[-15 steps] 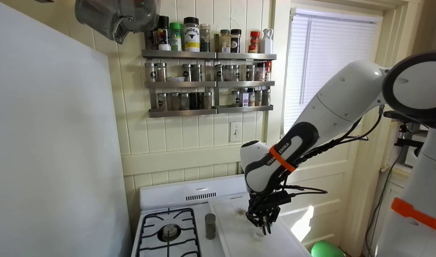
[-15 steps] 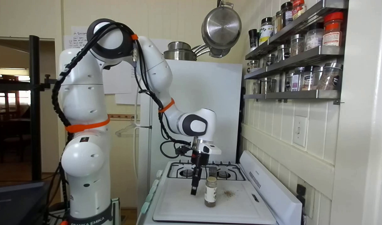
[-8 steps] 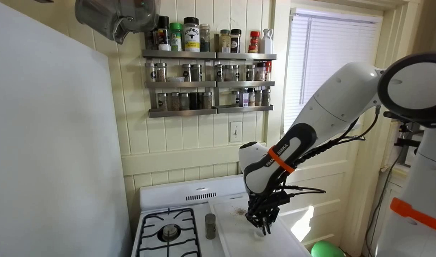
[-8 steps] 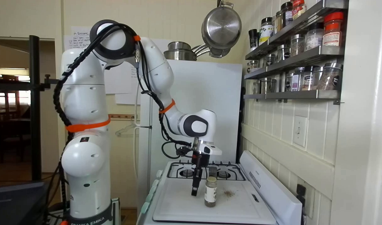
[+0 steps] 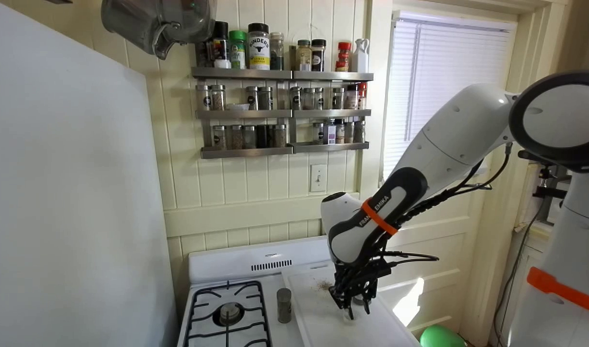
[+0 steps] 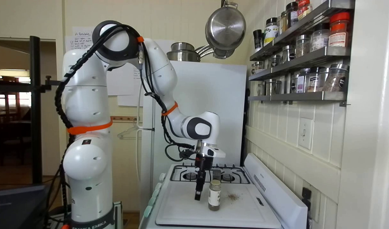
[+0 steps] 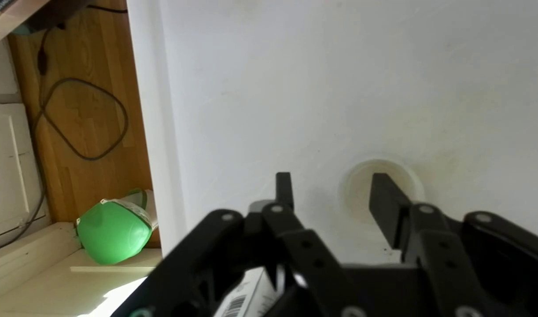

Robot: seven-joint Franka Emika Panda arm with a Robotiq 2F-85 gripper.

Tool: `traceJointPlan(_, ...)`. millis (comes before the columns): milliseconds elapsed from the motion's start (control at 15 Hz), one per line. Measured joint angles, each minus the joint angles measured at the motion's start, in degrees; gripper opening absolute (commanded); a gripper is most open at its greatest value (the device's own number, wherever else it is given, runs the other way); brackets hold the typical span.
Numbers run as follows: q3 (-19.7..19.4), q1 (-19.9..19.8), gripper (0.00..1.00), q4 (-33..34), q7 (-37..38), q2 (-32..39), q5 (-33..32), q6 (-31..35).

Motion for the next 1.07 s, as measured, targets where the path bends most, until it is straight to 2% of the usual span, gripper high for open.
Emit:
traceJointPlan(133, 0.0, 0.1, 0.02, 0.1, 0.0, 0.1, -0.1, 0.0)
traceJointPlan(200, 0.0, 0.2, 0.0, 0.1, 0.1, 0.3, -0.2, 0.1)
traceJointPlan(800, 0.2, 1.2, 0.01, 1.2, 0.8, 0.5, -1.0, 0.0)
traceJointPlan(1067, 1.2, 2.6, 0.01, 2.2, 0.8, -0.5, -0.8, -4.1)
